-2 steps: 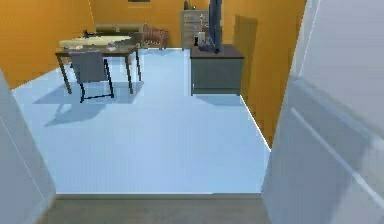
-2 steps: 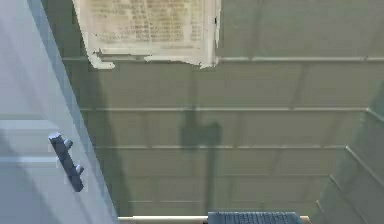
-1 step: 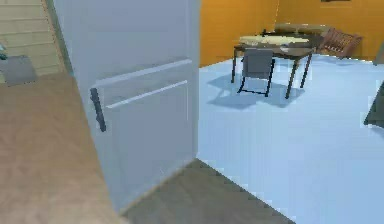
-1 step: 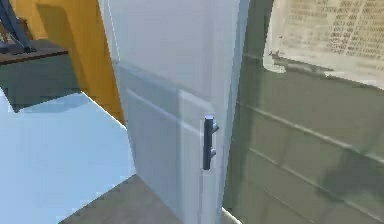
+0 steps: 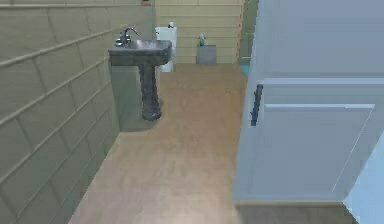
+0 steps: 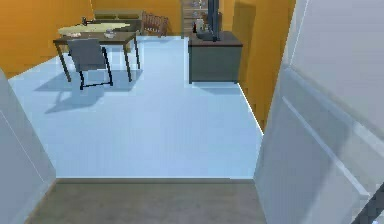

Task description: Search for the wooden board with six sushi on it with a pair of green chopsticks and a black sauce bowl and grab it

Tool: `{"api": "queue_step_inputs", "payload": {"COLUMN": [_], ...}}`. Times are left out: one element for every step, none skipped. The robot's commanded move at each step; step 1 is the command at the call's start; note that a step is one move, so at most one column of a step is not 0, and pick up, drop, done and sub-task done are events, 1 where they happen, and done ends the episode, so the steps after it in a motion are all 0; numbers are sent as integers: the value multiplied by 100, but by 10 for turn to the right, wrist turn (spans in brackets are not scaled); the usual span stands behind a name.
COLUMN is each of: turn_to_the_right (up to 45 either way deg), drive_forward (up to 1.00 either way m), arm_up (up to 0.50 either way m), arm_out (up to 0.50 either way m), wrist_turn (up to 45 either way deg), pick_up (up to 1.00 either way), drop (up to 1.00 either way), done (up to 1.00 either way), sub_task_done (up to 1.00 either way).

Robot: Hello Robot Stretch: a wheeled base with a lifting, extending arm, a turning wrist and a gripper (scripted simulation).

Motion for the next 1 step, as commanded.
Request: {"api": "queue_step_inputs", "payload": {"turn_to_the_right": [0], "drive_forward": [90], "arm_up": [0], "arm_out": [0], "wrist_turn": [0], "pick_up": [0], "drop": [0], "done": [0], "sub_task_done": [0]}}
